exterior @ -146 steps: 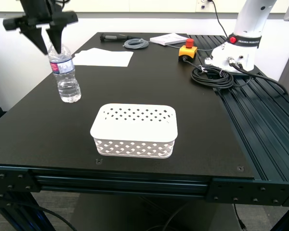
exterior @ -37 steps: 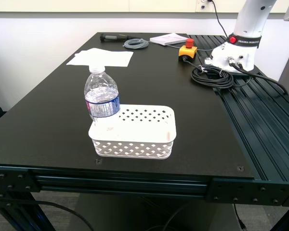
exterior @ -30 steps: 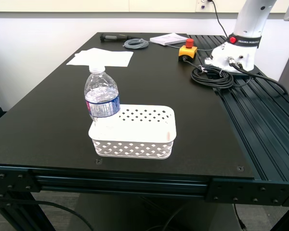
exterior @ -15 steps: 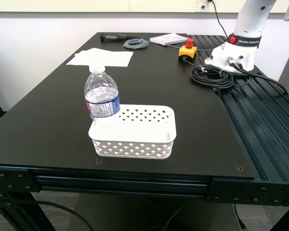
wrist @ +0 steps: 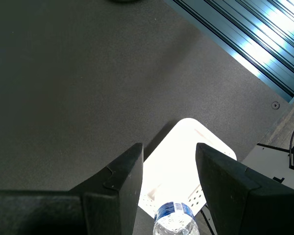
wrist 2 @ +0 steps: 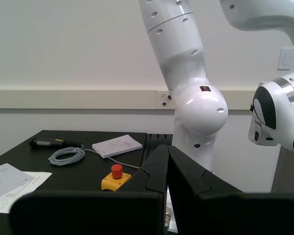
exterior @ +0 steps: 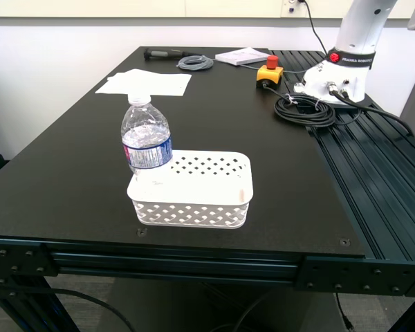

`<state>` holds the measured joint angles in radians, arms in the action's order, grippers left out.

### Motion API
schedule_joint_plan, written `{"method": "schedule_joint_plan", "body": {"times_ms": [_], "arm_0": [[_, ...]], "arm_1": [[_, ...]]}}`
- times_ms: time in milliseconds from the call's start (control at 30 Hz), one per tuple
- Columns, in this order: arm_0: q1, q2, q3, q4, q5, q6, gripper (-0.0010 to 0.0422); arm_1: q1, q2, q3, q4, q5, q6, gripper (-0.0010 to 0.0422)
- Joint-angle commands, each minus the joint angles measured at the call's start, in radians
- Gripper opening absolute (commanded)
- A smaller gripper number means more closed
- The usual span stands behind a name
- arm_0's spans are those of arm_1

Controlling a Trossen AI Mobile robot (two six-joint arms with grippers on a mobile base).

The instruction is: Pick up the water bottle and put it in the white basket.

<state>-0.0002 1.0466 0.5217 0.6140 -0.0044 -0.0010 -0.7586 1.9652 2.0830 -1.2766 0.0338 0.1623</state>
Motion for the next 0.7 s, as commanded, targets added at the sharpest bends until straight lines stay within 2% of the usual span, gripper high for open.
{"method": "schedule_joint_plan", "body": {"times_ms": [33,700], "arm_0": [[0.001,0.000,0.001,0.004,0.001,0.000,0.0001],[0.001,0.000,0.001,0.004,0.001,0.000,0.0001]], "arm_1": [[0.000,0.000,0.000,0.004,-0.002,0.003,0.0142],[0.000,0.000,0.000,0.016,-0.002,0.003,0.0142]]}}
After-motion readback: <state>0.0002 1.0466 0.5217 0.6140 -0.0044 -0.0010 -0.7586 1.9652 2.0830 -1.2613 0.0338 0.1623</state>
